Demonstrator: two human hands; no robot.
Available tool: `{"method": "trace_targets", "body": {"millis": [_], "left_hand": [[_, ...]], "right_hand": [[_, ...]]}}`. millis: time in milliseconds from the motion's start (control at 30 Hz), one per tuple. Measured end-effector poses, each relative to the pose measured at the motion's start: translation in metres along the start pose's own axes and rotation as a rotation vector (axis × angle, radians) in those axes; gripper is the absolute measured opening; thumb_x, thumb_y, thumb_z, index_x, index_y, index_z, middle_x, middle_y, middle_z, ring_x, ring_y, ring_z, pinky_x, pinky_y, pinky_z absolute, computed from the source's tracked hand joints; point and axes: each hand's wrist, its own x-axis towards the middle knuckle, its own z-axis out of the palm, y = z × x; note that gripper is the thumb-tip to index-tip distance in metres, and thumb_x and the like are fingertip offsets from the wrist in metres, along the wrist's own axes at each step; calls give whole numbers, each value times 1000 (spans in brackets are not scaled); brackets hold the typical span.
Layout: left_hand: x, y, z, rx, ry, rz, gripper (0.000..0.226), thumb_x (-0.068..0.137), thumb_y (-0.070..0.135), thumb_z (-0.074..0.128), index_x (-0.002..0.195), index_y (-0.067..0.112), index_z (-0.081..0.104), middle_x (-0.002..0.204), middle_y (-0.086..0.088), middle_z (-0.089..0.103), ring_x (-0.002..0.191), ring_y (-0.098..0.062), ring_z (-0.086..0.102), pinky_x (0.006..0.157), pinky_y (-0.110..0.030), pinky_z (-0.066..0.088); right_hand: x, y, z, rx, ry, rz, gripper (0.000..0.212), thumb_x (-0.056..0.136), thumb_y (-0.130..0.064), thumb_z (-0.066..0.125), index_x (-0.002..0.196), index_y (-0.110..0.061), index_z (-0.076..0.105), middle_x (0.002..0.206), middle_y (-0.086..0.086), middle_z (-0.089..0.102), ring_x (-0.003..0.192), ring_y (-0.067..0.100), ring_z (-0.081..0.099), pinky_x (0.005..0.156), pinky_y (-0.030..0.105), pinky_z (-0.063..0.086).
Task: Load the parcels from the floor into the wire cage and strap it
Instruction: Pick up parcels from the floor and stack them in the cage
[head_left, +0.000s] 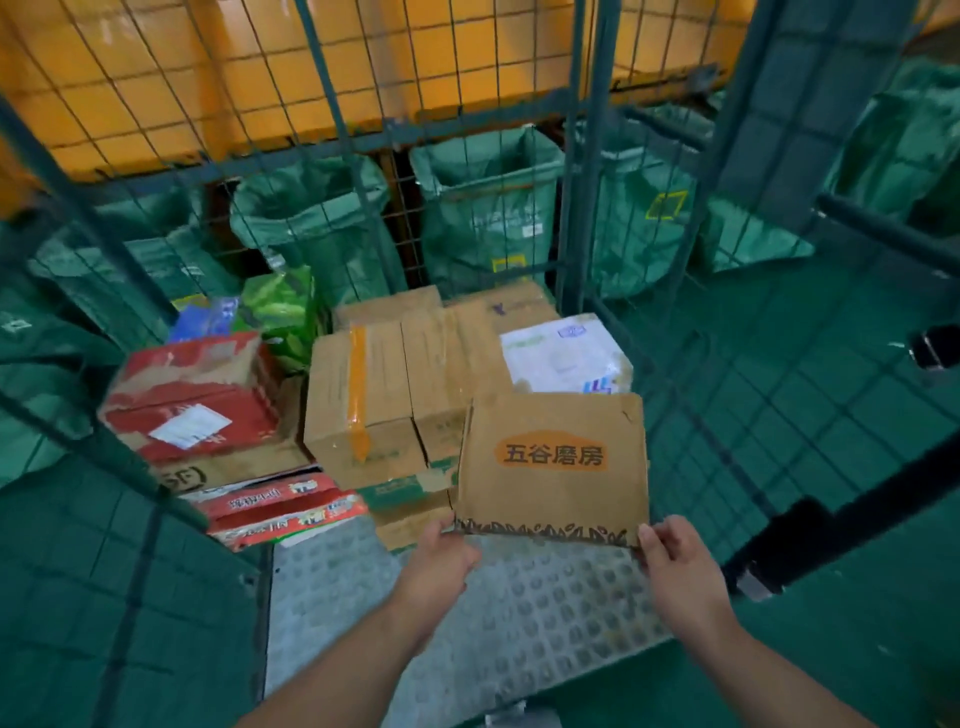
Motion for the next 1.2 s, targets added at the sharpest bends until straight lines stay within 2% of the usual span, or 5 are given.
{"method": "trace_targets", "body": {"millis": [133,300,767,967,1200], "left_hand": [[50,52,-12,-72,-43,84,52,94,7,62,139,27,45,130,3,62,106,-15,62,79,-31,51],[102,115,-36,-124,-42,126,62,85,19,69,135,42,42,138,7,55,117,-18,60,106,-47,50],[188,188,-101,-276,215,113,67,94,7,62,149,37,38,146,7,49,127,-23,55,109,-51,47],[229,219,-126,-284,344,118,44,99,4,56,121,41,46,108,12,61,92,-12,63,71,-30,53],[295,254,-167,-244,390,169,45,95,5,60,119,42,52,109,13,63,100,-9,61,94,-41,51]], "right_hand": [[45,-54,4,-2,82,1,30,105,-40,48,87,-18,55,84,5,65,76,21,63,64,37,45],[109,-122,18,14,139,-65,28,104,-41,52,86,-21,57,84,1,69,80,21,66,74,42,52],[246,-230,116,84,-75,-224,26,104,-36,55,83,-20,55,79,4,69,81,28,68,82,48,53],[295,-273,166,78,-206,-262,26,106,-34,51,85,-18,53,80,5,65,75,23,61,65,35,42],[337,-321,218,46,-223,-242,23,107,-35,48,90,-19,53,83,-6,60,76,8,55,57,25,34]]}}
